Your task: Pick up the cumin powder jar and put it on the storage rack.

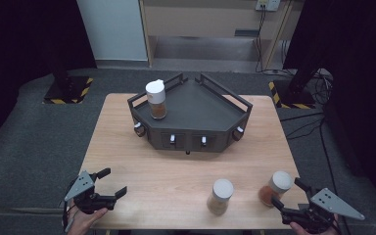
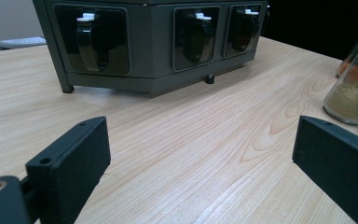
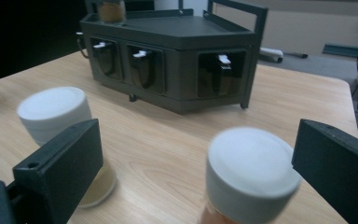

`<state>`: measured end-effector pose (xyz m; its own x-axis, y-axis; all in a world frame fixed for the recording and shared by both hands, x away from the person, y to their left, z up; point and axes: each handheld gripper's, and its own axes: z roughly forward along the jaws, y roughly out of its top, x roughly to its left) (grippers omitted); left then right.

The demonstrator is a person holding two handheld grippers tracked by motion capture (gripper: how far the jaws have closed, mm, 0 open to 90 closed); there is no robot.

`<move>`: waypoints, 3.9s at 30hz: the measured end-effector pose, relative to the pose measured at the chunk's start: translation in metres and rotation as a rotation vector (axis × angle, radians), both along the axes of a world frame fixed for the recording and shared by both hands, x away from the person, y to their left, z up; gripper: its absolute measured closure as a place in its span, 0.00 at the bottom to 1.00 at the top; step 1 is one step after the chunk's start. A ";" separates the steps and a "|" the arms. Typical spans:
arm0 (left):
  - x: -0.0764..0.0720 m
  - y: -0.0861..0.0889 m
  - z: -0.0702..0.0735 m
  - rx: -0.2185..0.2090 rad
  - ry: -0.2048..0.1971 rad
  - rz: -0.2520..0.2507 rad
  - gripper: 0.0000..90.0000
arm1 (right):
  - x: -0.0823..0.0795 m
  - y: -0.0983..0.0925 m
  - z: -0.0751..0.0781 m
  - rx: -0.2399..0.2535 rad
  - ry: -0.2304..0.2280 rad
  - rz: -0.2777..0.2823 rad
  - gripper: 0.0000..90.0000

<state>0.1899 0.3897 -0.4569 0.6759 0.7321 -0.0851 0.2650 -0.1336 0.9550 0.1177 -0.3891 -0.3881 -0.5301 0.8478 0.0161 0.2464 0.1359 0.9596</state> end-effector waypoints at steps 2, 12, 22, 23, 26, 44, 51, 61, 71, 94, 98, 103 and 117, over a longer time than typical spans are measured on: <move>0.000 0.000 0.000 0.002 -0.001 0.002 0.04 | 0.001 0.003 0.005 0.000 -0.009 0.017 0.02; -0.001 0.000 0.000 0.004 -0.001 0.005 0.04 | 0.020 0.021 0.029 -0.010 -0.008 0.148 0.03; -0.001 -0.002 0.001 0.018 -0.004 0.004 0.04 | 0.042 0.047 0.036 -0.040 0.015 0.252 0.02; -0.001 -0.002 0.001 0.018 -0.004 0.004 0.04 | 0.044 0.049 0.035 -0.042 0.018 0.258 0.02; -0.001 -0.002 0.001 0.019 -0.004 0.003 0.04 | 0.049 0.056 0.034 -0.048 0.027 0.282 0.02; 0.000 -0.002 0.001 0.020 0.001 0.000 0.03 | 0.076 0.088 0.014 -0.080 0.109 0.373 0.03; 0.000 -0.002 0.001 0.022 0.000 -0.002 0.03 | 0.083 0.097 0.004 -0.096 0.137 0.394 0.07; 0.000 -0.003 0.002 0.030 -0.003 -0.007 0.03 | 0.094 0.100 -0.009 -0.102 0.170 0.393 0.21; 0.001 -0.003 0.002 0.032 -0.005 -0.014 0.03 | 0.090 0.101 -0.010 -0.140 0.148 0.392 0.37; 0.001 -0.005 0.002 0.040 -0.008 -0.018 0.03 | 0.103 0.108 0.013 -0.140 0.163 0.388 0.37; 0.001 -0.005 0.002 0.039 -0.008 -0.018 0.03 | 0.108 0.112 0.021 -0.147 0.167 0.384 0.37; 0.001 -0.005 0.002 0.043 -0.008 -0.020 0.03 | 0.115 0.116 0.033 -0.153 0.169 0.377 0.37; 0.002 -0.005 0.002 0.044 -0.007 -0.022 0.03 | 0.134 0.125 0.069 -0.161 0.160 0.372 0.37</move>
